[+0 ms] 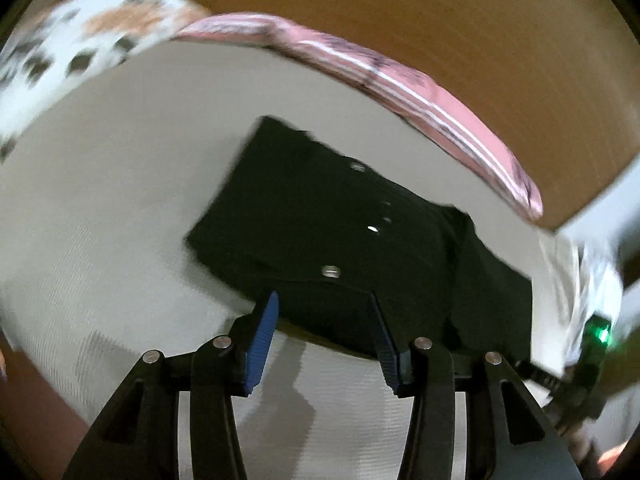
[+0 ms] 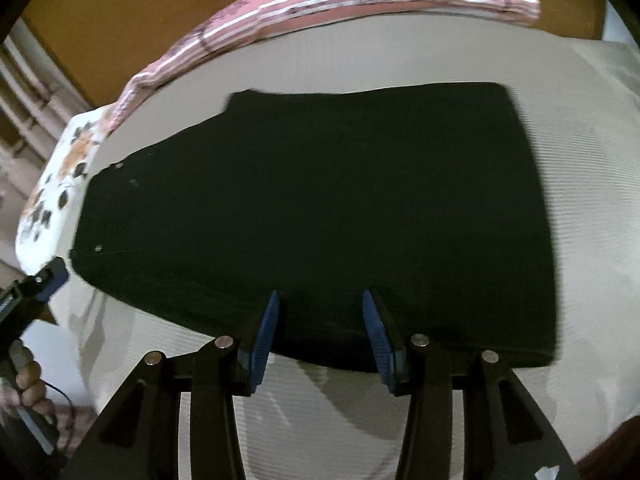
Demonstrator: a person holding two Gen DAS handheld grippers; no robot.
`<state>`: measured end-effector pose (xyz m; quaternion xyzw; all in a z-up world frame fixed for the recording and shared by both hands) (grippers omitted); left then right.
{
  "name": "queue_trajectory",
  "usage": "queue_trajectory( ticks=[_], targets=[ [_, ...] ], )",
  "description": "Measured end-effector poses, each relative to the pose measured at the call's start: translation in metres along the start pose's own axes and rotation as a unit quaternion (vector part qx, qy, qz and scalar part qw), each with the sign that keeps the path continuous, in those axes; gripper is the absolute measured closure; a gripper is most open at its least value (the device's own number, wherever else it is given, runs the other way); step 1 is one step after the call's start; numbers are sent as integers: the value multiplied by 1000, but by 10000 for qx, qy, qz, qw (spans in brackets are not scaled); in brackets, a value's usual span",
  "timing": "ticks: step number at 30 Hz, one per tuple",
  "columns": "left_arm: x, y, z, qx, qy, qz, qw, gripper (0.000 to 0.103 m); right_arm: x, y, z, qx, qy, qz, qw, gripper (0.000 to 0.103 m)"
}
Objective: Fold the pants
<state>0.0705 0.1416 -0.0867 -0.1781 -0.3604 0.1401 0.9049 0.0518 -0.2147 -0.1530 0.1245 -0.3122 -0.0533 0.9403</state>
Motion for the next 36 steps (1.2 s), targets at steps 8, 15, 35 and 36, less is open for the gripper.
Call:
queue_trajectory(
  ticks=[8, 15, 35, 36],
  targets=[
    [-5, 48, -4, 59, 210, 1067, 9941, 55, 2, 54, -23, 545, 189, 220, 9981, 60],
    [-16, 65, -19, -308, 412, 1841, 9816, 55, 10, 59, -18, 947, 103, -168, 9953, 60],
    [6, 76, -54, -338, -348, 1849, 9816, 68, 13, 47, -15, 981, -29, -412, 9943, 60],
    [5, 77, -54, -322, -335, 1805, 9825, 70, 14, 46, -14, 972, -54, -439, 9943, 60]
  ],
)
Point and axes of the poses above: each gripper's, at about its wrist camera, not at the fingertips, and z roughly against the way its jaws point, y to its left, x to its top, the point moved 2 cm from there along -z, roughly the way its jaws point, and after that the axes turned 11 degrees about -y, right-handed, at the moved point
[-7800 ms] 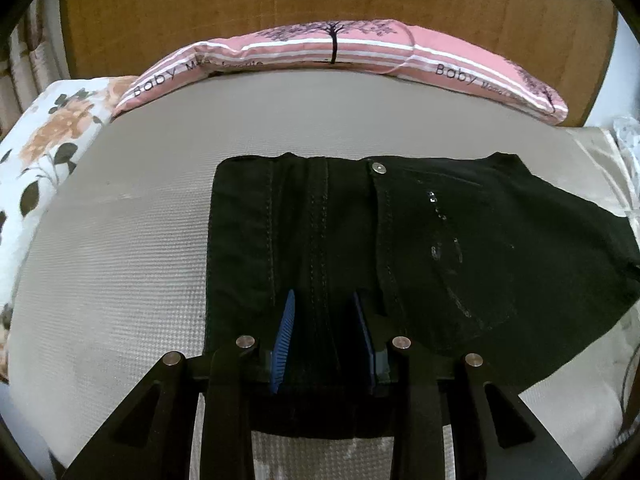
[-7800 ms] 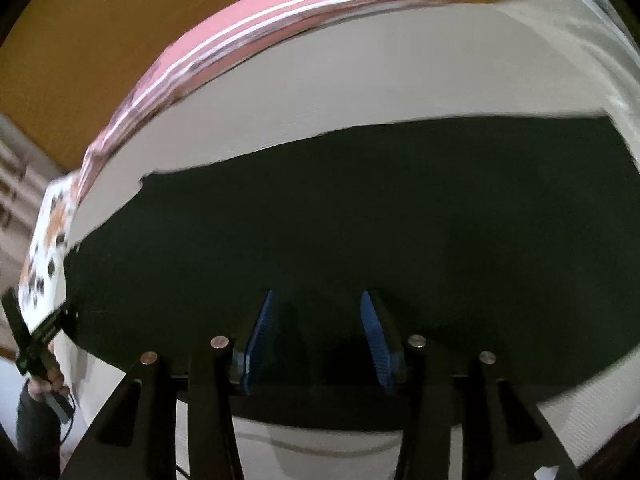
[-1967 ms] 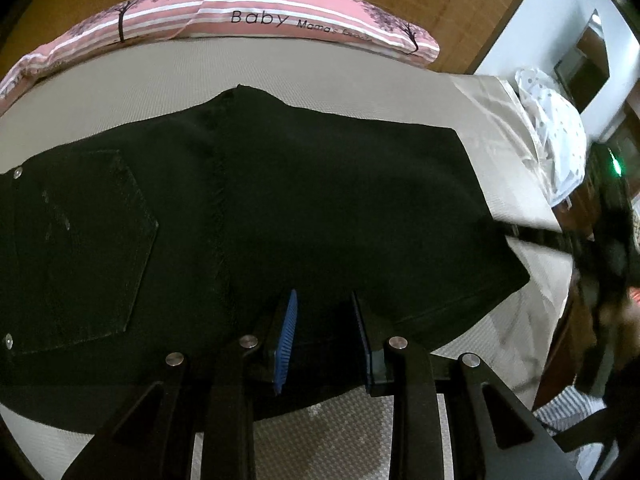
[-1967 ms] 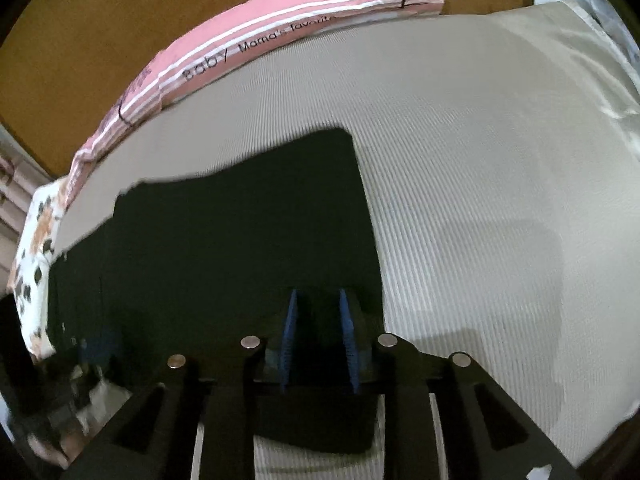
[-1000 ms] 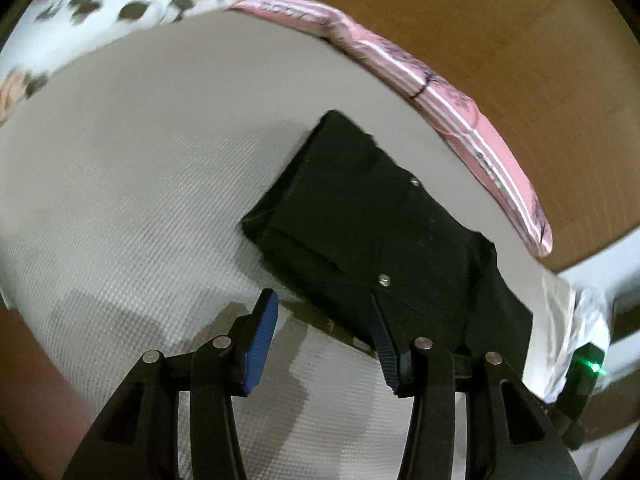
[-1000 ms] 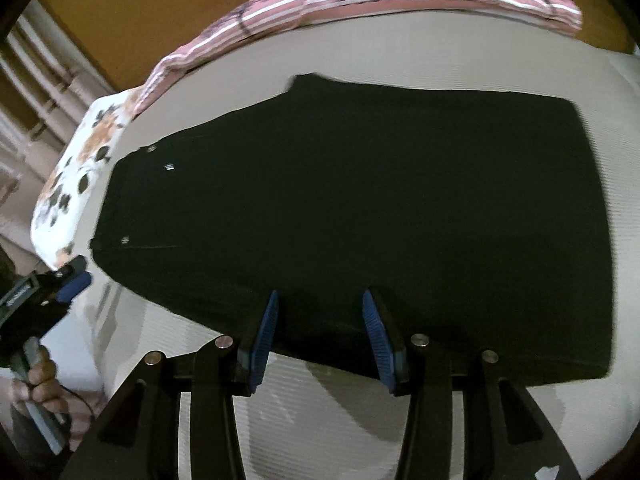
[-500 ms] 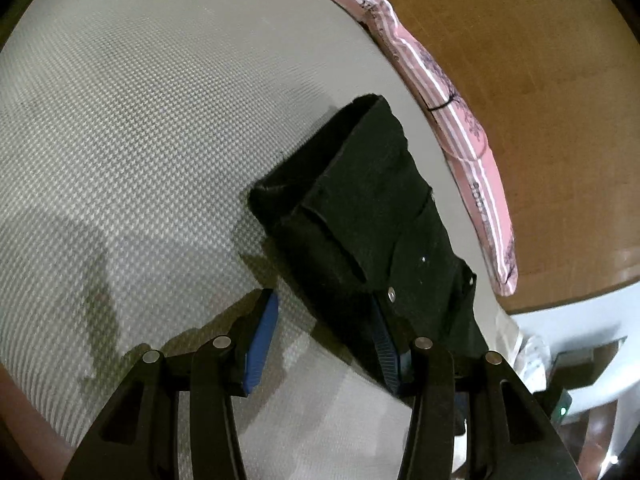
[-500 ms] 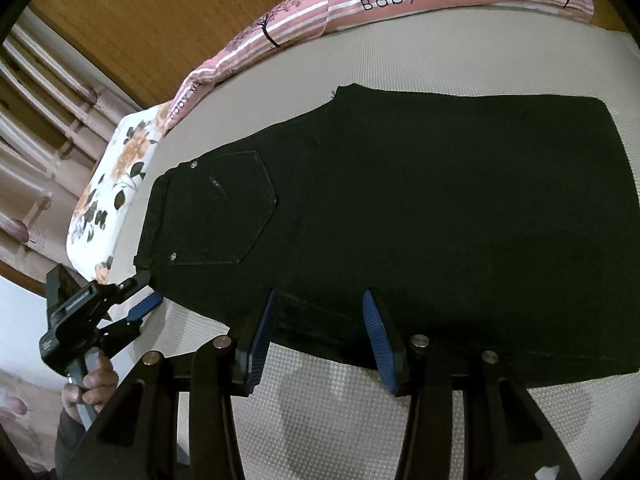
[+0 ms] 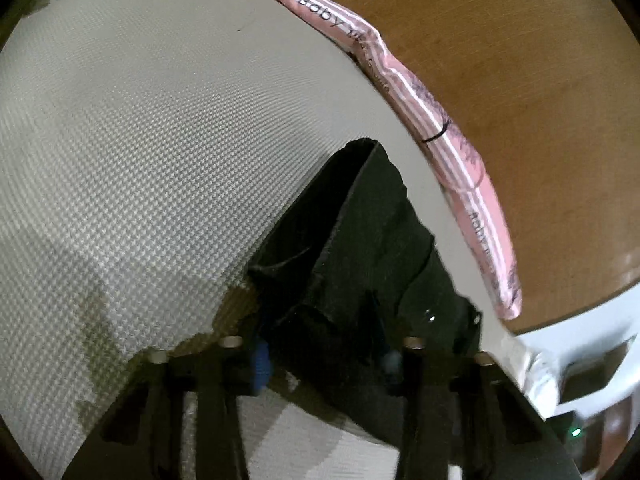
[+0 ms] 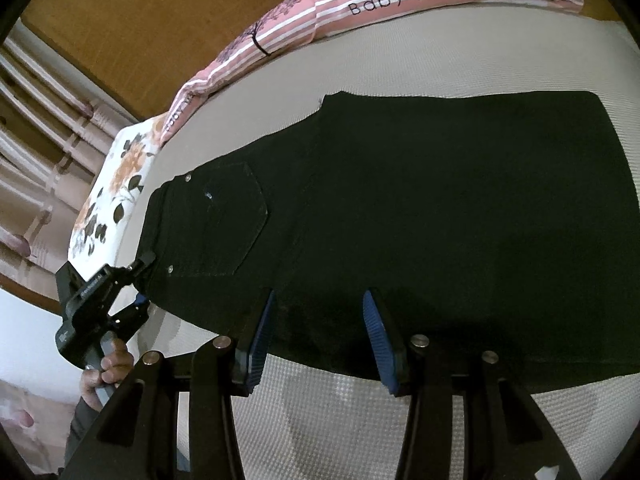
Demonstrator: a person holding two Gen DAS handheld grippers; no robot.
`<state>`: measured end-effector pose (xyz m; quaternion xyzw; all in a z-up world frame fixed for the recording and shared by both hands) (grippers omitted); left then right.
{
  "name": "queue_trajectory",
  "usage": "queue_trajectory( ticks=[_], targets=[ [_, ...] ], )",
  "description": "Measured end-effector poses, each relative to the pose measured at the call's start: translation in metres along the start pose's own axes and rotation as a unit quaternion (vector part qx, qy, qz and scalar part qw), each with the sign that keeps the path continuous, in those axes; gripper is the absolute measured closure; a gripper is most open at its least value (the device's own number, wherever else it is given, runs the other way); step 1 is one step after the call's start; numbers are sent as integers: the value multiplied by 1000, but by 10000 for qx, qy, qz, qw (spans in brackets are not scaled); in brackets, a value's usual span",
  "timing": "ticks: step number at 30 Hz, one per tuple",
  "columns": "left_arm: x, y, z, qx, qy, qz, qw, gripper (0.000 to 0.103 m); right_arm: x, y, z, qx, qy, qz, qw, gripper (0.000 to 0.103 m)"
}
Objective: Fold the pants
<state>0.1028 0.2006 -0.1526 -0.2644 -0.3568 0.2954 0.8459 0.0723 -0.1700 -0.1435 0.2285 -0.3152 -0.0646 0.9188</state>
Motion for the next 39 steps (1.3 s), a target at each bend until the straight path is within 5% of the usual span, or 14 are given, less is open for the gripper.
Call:
queue_trajectory(
  ticks=[4, 10, 16, 24, 31, 36, 39],
  targets=[
    [5, -9, 9, -189, -51, 59, 9998, 79, 3, -6, 7, -55, -95, -86, 9999, 60],
    [14, -86, 33, -707, -275, -836, 9936, 80, 14, -28, 33, -161, -390, -272, 9987, 60],
    [-7, -194, 30, -1527, -84, -1937, 9691, 80, 25, -61, 67, -304, -740, -514, 9955, 60],
    [-97, -301, -4, -2310, 777, -2965, 9234, 80, 30, -112, 114, -590, -1119, -829, 9885, 60],
    [-199, -317, -57, -1978, 1681, -3632, 8948, 80, 24, -153, 137, -777, -1243, -1145, 9826, 59],
    [-236, -307, -72, -1585, 1775, -4225, 8746, 75, 22, -166, 134, -694, -1150, -1234, 9832, 59],
    [-244, -319, -63, -1574, 1737, -4420, 8659, 60, 25, -166, 128, -514, -1058, -1254, 9851, 59]
  ],
)
Point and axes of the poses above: each gripper's, at about its wrist camera, not at the fingertips, and z roughly against the way its jaws point, y to its left, x to its top, the point moved 2 cm from there along -z, roughly the way its jaws point, and after that the axes turned 11 degrees about -y, right-handed, at the moved point
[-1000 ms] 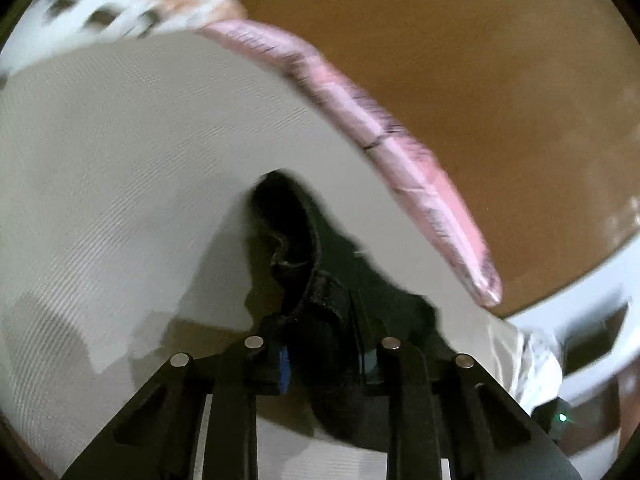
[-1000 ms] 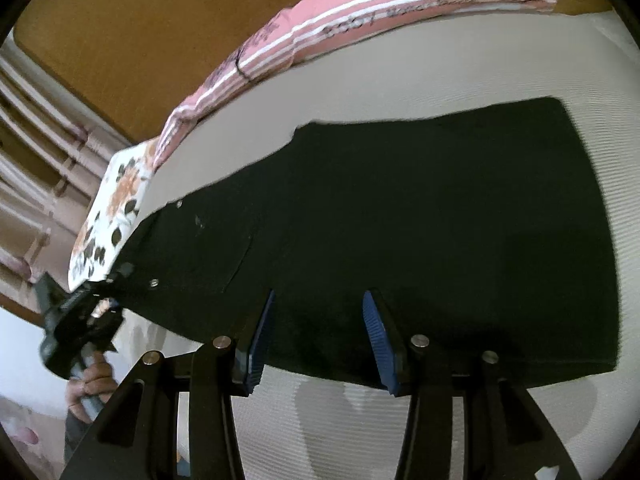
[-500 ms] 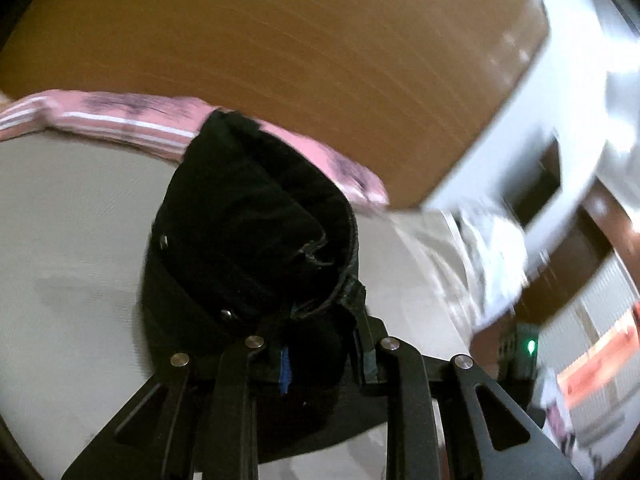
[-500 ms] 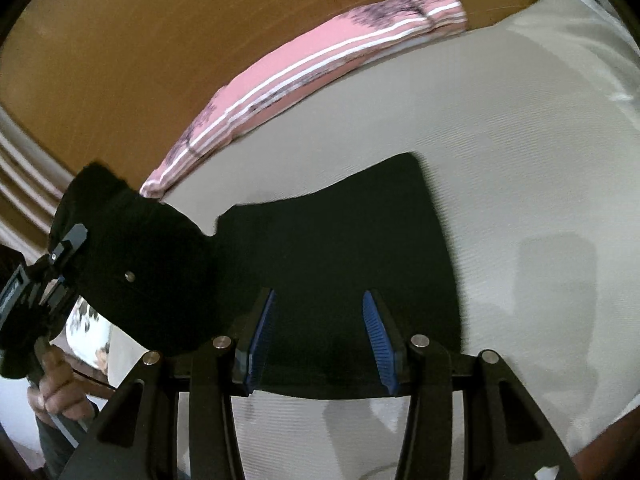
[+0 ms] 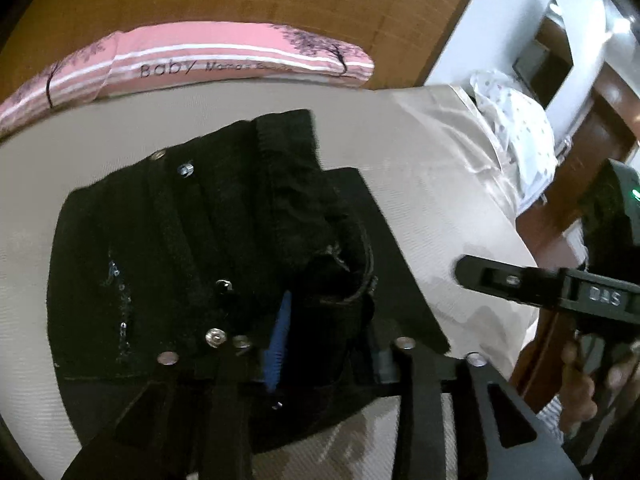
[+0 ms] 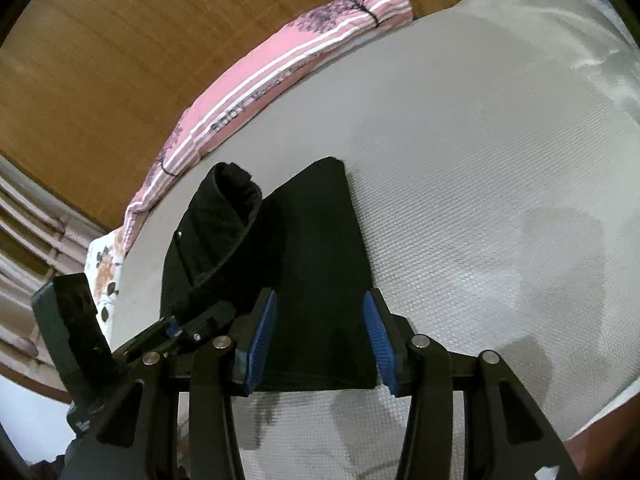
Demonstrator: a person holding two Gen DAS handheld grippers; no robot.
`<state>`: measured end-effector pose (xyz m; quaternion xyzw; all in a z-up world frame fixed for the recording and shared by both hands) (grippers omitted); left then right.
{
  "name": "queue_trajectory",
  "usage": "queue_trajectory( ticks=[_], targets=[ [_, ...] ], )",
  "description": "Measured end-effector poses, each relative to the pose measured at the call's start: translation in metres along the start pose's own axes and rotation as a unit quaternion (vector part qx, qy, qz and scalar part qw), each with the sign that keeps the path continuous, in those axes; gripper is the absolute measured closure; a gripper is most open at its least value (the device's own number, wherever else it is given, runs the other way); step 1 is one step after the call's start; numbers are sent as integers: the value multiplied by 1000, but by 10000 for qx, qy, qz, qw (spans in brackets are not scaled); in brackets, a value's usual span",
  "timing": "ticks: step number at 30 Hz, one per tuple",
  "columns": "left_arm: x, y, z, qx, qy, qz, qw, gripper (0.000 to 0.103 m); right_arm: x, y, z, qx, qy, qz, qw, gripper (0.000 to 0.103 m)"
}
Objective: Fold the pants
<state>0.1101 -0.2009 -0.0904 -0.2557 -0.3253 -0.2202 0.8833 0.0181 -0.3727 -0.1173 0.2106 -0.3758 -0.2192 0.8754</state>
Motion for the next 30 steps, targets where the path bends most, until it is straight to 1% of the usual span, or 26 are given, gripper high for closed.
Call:
queue_trajectory(
  ticks=[1, 3, 5, 6, 7, 8, 10, 11, 14, 17, 20, 26, 27, 28, 29, 30],
  targets=[
    [0, -7, 3, -47, 78, -116, 9999, 52, 1, -1, -3, 105, 67, -35, 9999, 59],
    [0, -12, 12, -206, 132, -238, 9994, 51, 2, 0, -10, 313, 186, -78, 9993, 58],
    [-1, -16, 30, -305, -10, -357, 9989, 50, 4, 3, -19, 469, 329, -63, 9983, 49],
    [-1, -15, 40, -350, -72, -376, 9987, 49, 3, 5, -21, 553, 374, -34, 9978, 47],
    [0, -11, 47, -368, -127, -374, 9985, 46, 0, 6, -20, 618, 401, -5, 9973, 45],
    [1, -5, 55, -293, -214, -378, 9986, 41, 0, 9, -23, 675, 436, 37, 9968, 45],
    [0, 14, 67, 52, -373, -368, 9986, 39, 2, 12, -33, 805, 562, 145, 9951, 44],
    [-1, 23, 71, 140, -388, -324, 9986, 39, 3, 13, -39, 878, 635, 168, 9940, 44],
    [-6, 58, 72, 470, -296, 80, 9984, 39, 7, 15, -57, 1096, 810, 170, 9905, 42],
    [-13, 82, 64, 674, -143, 383, 9969, 39, 13, 16, -76, 1100, 905, 244, 9895, 41],
    [-22, 91, 53, 606, 64, 538, 9967, 39, 18, 16, -90, 1106, 965, 342, 9886, 41],
    [-38, 82, 37, 644, 269, 240, 9973, 39, 23, 28, -120, 1270, 1031, 620, 9846, 40],
    [-39, 81, 37, 646, 254, 242, 9973, 39, 23, 32, -123, 1302, 1029, 693, 9837, 40],
    [-40, 81, 37, 618, 233, 251, 9975, 39, 22, 36, -126, 1380, 1052, 711, 9823, 44],
    [-40, 82, 38, 607, 226, 268, 9975, 39, 21, 38, -130, 1470, 1106, 683, 9805, 56],
    [-39, 85, 39, 590, 216, 292, 9976, 39, 19, 40, -135, 1546, 1205, 584, 9789, 62]
  ],
)
Point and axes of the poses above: each gripper's, at about its wrist camera, not at the fingertips, and z roughly against the way its jaws point, y to its left, x to its top, the point moved 2 cm from there along -z, roughly the way its jaws point, and after that the axes turned 11 degrees about -y, right-handed, at the moved point
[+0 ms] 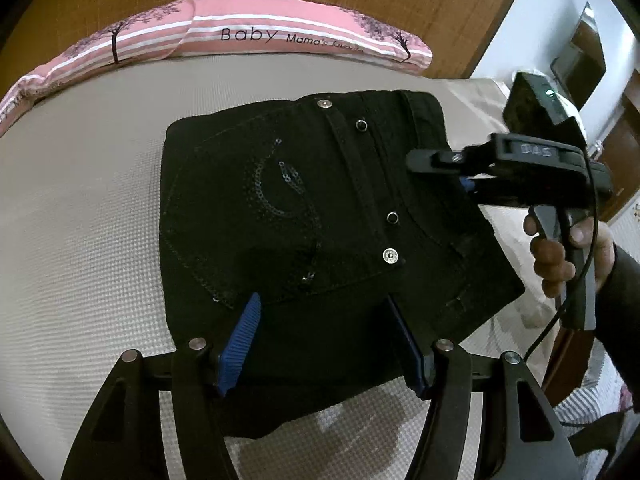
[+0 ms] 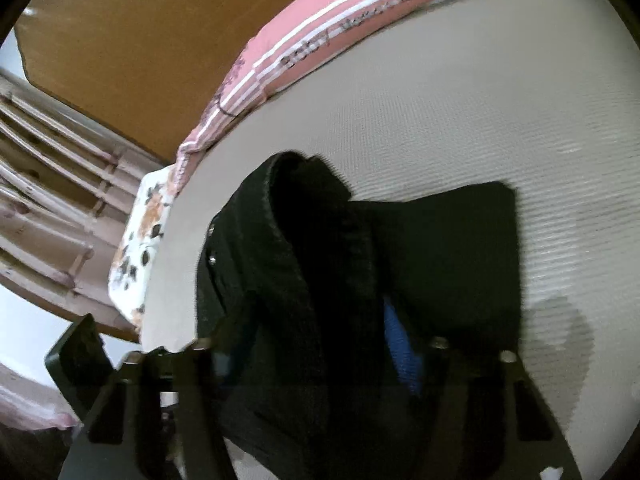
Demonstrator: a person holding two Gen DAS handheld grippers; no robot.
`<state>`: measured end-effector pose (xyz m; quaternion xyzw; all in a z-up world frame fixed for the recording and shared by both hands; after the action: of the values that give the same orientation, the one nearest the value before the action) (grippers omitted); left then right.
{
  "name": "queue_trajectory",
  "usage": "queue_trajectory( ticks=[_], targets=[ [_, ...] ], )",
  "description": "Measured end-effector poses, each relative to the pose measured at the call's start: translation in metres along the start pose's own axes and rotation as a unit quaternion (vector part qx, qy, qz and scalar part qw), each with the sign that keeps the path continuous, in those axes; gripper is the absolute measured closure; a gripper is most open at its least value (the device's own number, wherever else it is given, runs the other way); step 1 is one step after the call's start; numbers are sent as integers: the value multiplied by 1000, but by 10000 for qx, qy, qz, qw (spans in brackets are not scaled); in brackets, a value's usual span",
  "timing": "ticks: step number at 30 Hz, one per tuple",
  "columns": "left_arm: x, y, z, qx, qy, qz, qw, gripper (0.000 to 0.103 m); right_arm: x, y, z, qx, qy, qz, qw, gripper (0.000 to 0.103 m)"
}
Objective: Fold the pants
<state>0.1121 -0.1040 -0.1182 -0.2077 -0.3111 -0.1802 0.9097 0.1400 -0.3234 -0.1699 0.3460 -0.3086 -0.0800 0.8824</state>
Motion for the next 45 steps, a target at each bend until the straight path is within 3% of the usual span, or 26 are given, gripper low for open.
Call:
queue_trajectory(
  ticks=[2, 6, 10, 14, 21, 22, 25, 30, 32, 34, 36, 39, 45],
  targets=[
    [1, 2, 1, -44, 13, 35, 10000, 39, -2, -1, -5, 176, 14, -301, 9994, 78],
    [12, 11, 17, -201, -150, 377, 9990, 39, -5, 21, 15, -52, -322, -194, 9993, 91],
    [32, 20, 44, -152, -666, 517, 9963, 39, -1, 53, 53, -10, -718, 50, 9974, 93],
    [44, 18, 50, -81, -816, 338, 9961, 39, 2, 47, 75, -258, -990, 110, 9947, 93],
    [36, 4, 13, -181, -419, 125, 9989, 39, -20, -24, 54, -1192, -794, -423, 9888, 90],
    [32, 1, 7, -156, -347, 22, 9993, 39, -21, -27, 56, -1145, -843, -493, 9886, 89],
    [18, -4, -11, 30, -101, -306, 9995, 39, -22, -24, 62, -1330, -864, -618, 9854, 67],
    [3, -13, -18, 199, -71, -709, 9973, 39, -44, -13, 86, -1532, -802, -450, 9839, 64],
    [2, -14, -18, 165, -51, -675, 9976, 39, -54, -8, 98, -1507, -896, -369, 9838, 68],
    [3, -14, -19, 180, -27, -658, 9977, 39, -62, 0, 103, -1396, -904, -358, 9854, 82],
    [1, -17, -18, 161, -13, -691, 9975, 39, -64, 4, 104, -1457, -959, -320, 9841, 82],
    [2, -23, -17, 234, 36, -776, 9967, 39, -62, 7, 102, -1667, -961, -228, 9810, 91],
    [2, -27, -4, 270, 87, -703, 9971, 39, -67, 23, 117, -1764, -1175, -82, 9773, 94]
  ],
)
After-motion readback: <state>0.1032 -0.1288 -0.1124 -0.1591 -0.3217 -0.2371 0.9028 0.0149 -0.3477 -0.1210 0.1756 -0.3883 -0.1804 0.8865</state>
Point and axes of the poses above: each gripper's, at about its wrist camera, not at the fingertips, and z roughly against the way its jaws point, y to its left, x to its top, the point moved 2 cm from there along -z, roughly the way its jaws point, and after that the axes turned 11 degrees about -y, right-handed, at the moved point
